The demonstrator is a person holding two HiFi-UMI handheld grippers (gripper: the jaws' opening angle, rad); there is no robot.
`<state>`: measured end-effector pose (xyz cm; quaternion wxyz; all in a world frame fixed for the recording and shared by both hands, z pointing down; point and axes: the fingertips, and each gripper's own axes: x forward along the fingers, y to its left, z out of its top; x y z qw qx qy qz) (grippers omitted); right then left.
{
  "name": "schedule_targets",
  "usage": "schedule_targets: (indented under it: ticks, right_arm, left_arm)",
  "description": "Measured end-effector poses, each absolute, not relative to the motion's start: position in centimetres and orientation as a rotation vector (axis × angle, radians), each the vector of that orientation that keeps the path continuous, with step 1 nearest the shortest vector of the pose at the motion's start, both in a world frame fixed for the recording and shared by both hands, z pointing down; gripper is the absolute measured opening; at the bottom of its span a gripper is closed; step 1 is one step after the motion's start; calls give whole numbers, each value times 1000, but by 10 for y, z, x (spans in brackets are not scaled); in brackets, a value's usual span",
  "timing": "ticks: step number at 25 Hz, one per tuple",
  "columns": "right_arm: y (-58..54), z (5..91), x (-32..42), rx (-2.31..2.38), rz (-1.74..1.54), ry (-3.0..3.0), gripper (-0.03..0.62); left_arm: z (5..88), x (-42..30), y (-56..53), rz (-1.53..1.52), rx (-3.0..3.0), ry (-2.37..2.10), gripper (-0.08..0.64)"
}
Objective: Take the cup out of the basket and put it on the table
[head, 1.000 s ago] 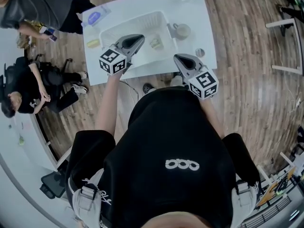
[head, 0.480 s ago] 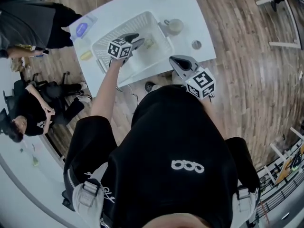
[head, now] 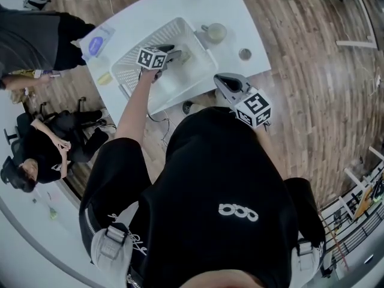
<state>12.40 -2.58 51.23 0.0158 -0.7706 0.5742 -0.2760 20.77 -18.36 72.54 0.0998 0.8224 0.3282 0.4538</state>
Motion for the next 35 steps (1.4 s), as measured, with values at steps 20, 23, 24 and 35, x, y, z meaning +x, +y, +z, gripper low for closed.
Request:
schedule_targets:
  ticks: [20,23,24,35]
  right_arm:
    - [-12,517,114,-2396,-860,1726,25]
    - [-12,518,110,-2377,-866,1736,25]
    - [-12,518,108,-2371,-865,1742,25]
    - [-9,515,109,-2317,-835,1846,25]
  left_arm:
    - [717,183,-139,1258,2048,1042,33]
    - [714,180,-132,1235,2036,1044,22]
    - [713,178,-131,1230,2036,1043,21]
    - [649,180,-137,1072,2280,975,21]
